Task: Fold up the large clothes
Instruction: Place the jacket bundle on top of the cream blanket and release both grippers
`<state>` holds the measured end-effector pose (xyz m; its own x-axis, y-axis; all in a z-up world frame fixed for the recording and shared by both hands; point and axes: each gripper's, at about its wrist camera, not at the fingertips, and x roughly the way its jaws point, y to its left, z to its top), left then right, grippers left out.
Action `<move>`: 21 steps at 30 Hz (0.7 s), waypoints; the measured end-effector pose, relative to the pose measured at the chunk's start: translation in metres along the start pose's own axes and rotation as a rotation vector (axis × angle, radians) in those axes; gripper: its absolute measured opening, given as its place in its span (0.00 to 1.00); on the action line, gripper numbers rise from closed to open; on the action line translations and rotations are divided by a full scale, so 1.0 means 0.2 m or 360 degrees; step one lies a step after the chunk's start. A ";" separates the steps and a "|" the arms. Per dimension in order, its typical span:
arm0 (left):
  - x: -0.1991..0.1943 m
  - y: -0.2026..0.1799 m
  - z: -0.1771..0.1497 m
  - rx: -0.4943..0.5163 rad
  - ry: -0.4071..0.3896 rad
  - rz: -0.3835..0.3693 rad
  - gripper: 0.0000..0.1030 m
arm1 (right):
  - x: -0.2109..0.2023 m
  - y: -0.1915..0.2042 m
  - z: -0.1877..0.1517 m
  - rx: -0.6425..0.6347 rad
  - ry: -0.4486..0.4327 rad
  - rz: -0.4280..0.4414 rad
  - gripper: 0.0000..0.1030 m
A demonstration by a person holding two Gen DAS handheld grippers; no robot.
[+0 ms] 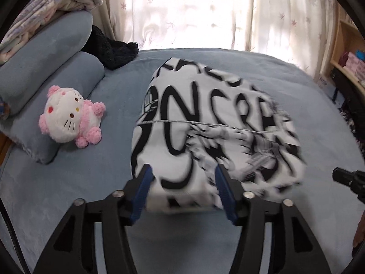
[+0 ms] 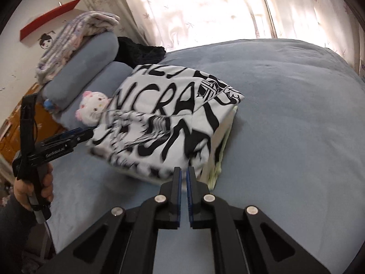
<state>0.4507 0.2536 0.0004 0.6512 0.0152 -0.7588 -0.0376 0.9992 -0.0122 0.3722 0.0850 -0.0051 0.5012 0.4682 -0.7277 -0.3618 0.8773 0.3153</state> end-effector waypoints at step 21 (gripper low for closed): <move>-1.16 -0.75 -0.60 0.0214 -0.0127 -0.0194 0.89 | -1.24 0.13 -0.58 0.0013 -0.0115 0.0001 0.05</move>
<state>0.2152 0.0961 0.1004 0.7029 -0.1089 -0.7029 0.1435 0.9896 -0.0099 0.1476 -0.0201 0.1141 0.5565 0.4749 -0.6817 -0.3557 0.8777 0.3211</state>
